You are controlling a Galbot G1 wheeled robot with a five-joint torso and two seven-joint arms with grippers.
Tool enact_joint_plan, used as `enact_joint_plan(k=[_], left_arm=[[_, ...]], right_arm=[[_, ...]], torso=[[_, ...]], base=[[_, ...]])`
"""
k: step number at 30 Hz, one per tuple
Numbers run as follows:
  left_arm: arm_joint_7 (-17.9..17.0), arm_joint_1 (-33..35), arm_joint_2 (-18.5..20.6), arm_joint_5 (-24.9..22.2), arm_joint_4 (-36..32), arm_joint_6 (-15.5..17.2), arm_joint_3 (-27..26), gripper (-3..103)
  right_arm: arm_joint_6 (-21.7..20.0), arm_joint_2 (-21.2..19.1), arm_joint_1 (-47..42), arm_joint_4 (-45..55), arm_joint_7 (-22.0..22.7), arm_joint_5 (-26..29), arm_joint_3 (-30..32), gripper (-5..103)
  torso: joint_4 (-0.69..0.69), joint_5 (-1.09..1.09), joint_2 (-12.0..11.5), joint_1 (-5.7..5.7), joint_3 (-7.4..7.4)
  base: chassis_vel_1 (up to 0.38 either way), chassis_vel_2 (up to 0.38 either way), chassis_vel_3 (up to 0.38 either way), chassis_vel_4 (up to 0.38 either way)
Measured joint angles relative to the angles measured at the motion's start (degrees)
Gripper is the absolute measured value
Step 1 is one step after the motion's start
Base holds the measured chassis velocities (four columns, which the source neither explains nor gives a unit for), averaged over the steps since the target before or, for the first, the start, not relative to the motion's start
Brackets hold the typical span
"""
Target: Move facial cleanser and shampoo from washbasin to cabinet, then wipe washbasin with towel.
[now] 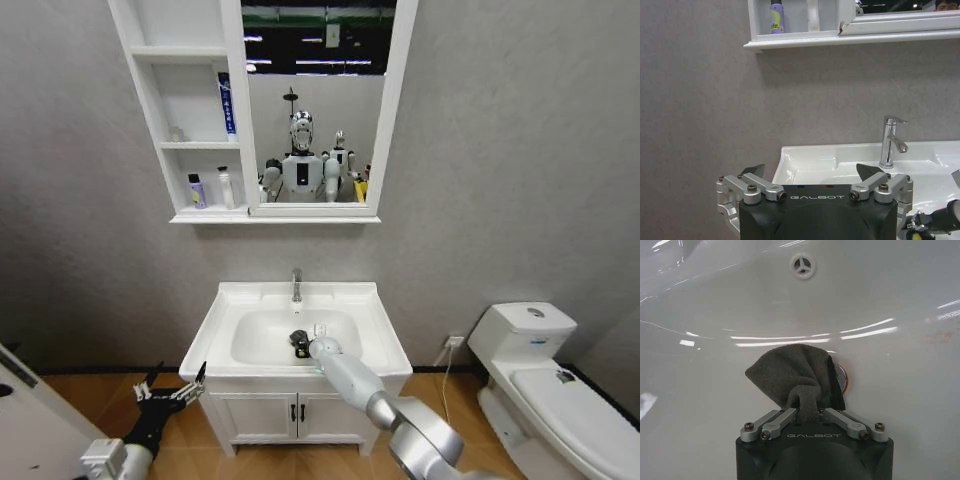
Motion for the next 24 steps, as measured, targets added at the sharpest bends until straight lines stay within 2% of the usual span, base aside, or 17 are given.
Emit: enact_joint_plan(k=[4, 7, 8, 10, 12, 17, 20, 21, 24], left_arm=[[0.00, 0.00, 0.00, 0.00, 0.00, 0.00, 0.00, 100], [0.00, 0.00, 0.00, 0.00, 0.00, 0.00, 0.00, 100], [0.00, 0.00, 0.00, 0.00, 0.00, 0.00, 0.00, 100], [0.00, 0.00, 0.00, 0.00, 0.00, 0.00, 0.00, 100], [-0.01, 0.00, 0.00, 0.00, 0.00, 0.00, 0.00, 100], [0.00, 0.00, 0.00, 0.00, 0.00, 0.00, 0.00, 100], [0.00, 0.00, 0.00, 0.00, 0.00, 0.00, 0.00, 100], [0.00, 0.00, 0.00, 0.00, 0.00, 0.00, 0.00, 100], [0.01, 0.00, 0.00, 0.00, 0.00, 0.00, 0.00, 100]], right_arm=[[0.11, 0.01, -0.30, -0.05, -0.08, 0.16, 0.73, 6], [0.15, 0.14, -1.64, 1.42, 2.54, -1.58, 2.81, 6], [0.24, -0.55, -2.65, 2.73, 4.67, -3.12, 4.06, 6], [0.47, -1.41, -3.11, 3.44, 5.41, -3.93, 4.61, 6], [1.40, -5.32, -4.56, 6.37, 8.25, -5.62, 7.33, 6], [1.94, -8.89, -6.04, 10.84, 11.94, -6.87, 9.76, 6], [2.80, -11.08, -7.61, 15.49, 15.77, -11.23, 10.94, 6], [2.80, -11.08, -7.61, 15.49, 15.77, -11.23, 10.94, 6], [7.90, -12.27, -9.04, 17.94, 17.05, -21.14, 12.64, 6]], torso=[[0.00, 0.01, 0.00, 0.00, 0.00], [0.02, 0.03, 0.00, 0.00, -0.01], [0.08, 0.07, 0.01, -0.01, -0.02], [0.10, 0.07, 0.01, -0.01, -0.02], [0.04, 0.01, 0.02, -0.02, -0.03], [0.05, 0.04, 0.02, -0.01, -0.03], [0.06, 0.04, 0.01, -0.01, -0.01], [0.06, 0.04, 0.01, -0.01, -0.01], [0.06, 0.04, 0.00, -0.01, 0.00]], base=[[0.000, 0.000, 0.000, 0.000], [0.000, 0.000, 0.000, 0.000], [0.000, 0.000, 0.000, 0.000], [0.000, 0.000, 0.000, 0.000], [0.029, 0.022, 0.010, 0.005], [0.000, 0.000, 0.000, 0.000], [0.000, 0.000, 0.000, 0.000], [0.000, 0.000, 0.000, 0.000], [0.000, 0.000, 0.000, 0.000]])
